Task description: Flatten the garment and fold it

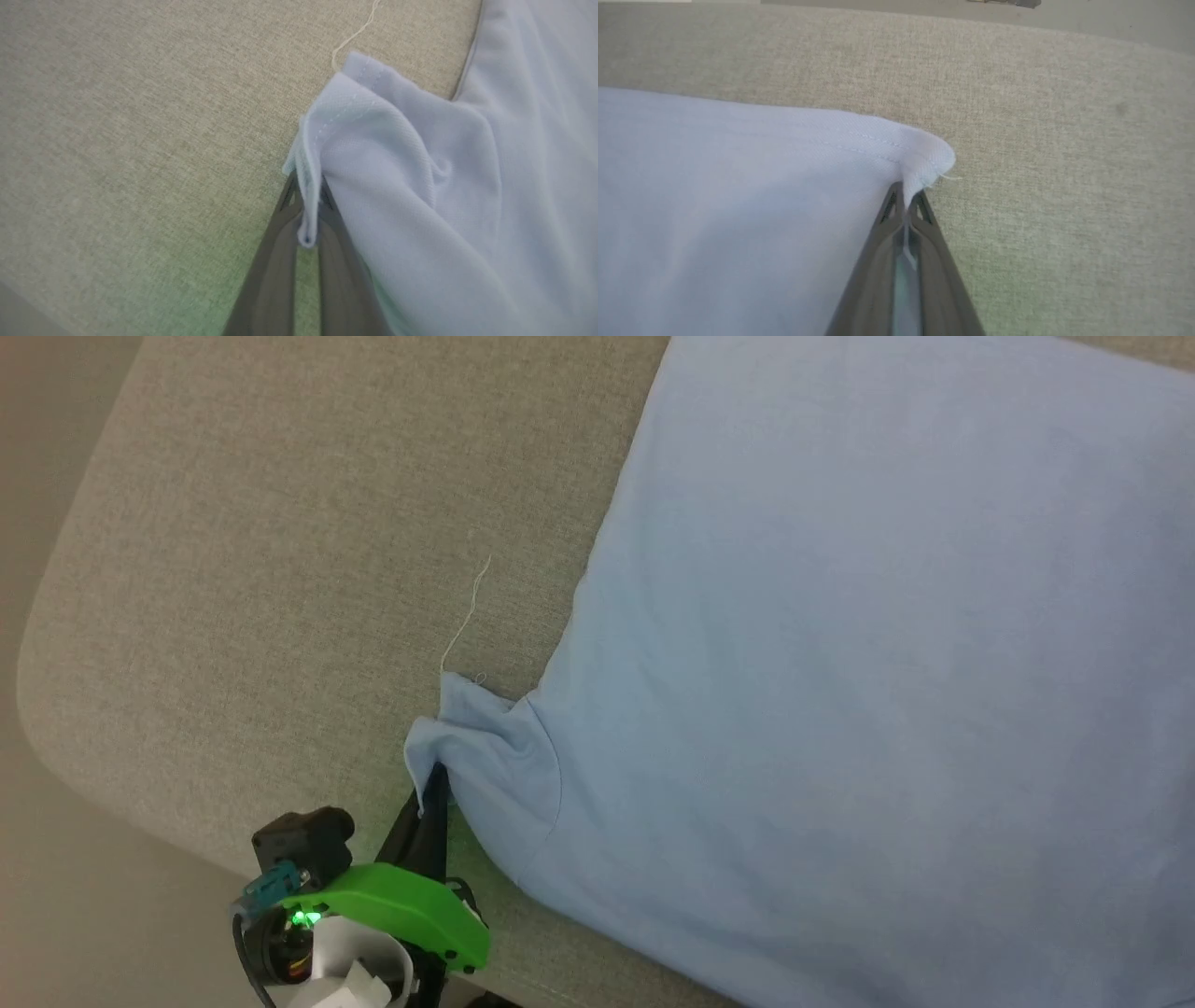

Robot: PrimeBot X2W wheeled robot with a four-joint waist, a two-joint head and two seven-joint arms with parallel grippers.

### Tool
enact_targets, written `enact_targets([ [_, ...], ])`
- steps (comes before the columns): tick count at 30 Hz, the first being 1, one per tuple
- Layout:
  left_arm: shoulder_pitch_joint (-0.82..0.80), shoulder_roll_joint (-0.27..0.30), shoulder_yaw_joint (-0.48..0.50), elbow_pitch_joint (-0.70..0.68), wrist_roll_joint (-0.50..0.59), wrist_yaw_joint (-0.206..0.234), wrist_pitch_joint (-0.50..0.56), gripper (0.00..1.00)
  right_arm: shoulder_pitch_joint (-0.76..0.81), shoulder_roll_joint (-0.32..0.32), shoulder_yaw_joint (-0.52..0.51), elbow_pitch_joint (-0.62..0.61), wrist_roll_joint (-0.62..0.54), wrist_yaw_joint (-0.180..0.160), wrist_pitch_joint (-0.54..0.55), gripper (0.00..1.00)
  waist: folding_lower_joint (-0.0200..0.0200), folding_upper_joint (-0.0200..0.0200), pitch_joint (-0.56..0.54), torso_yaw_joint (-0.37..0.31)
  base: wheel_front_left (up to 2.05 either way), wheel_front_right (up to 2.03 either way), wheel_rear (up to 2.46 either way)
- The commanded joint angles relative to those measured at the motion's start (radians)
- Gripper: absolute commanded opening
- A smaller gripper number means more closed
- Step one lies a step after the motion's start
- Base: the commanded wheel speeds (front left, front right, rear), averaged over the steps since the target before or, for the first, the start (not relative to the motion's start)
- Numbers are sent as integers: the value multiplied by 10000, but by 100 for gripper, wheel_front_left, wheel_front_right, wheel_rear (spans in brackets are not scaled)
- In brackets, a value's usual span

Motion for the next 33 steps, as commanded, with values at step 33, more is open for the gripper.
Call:
enact_targets([
  [33, 1926, 1338, 596, -651, -168, 628, 1093, 0, 9087, 2188, -1773, -1506, 2810, -13, -2298, 0, -2, 60, -4253, -2829, 0, 0, 0],
])
